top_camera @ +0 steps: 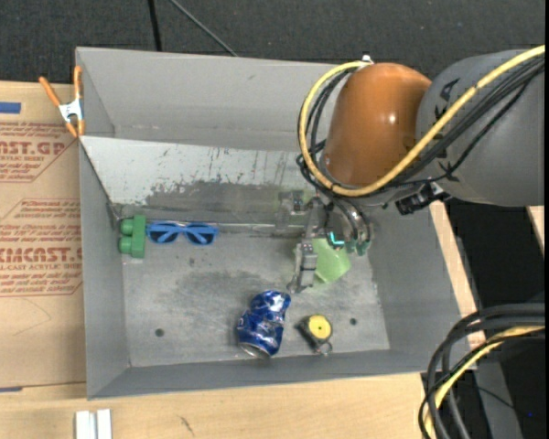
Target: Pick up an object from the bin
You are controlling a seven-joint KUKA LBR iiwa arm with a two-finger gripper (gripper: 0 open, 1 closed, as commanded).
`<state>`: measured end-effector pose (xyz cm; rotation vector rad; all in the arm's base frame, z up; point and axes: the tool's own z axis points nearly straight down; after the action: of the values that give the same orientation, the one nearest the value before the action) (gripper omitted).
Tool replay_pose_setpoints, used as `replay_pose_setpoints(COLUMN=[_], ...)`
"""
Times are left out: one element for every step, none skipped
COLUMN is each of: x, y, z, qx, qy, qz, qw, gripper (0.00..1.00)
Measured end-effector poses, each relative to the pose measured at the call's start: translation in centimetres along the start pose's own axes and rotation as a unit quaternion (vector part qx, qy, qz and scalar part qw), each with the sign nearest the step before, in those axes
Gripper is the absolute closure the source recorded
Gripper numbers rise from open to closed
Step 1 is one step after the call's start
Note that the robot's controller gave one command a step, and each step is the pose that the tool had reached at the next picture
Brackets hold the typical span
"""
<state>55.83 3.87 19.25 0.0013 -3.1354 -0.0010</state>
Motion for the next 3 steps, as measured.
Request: replay_pose_setpoints(x=[5.3,6.1,5.6], y=[0.4,0.3,0.7], z=[12.5,9.3,8.1], qx=[0.0,0.001,0.001], qy=[-0.0004,-0.0037,-0.0033], qz=[-0.286,-0.468,-0.579], qw=[0.9583,0.884,0.8155], gripper=[0.0,0.0,0.0])
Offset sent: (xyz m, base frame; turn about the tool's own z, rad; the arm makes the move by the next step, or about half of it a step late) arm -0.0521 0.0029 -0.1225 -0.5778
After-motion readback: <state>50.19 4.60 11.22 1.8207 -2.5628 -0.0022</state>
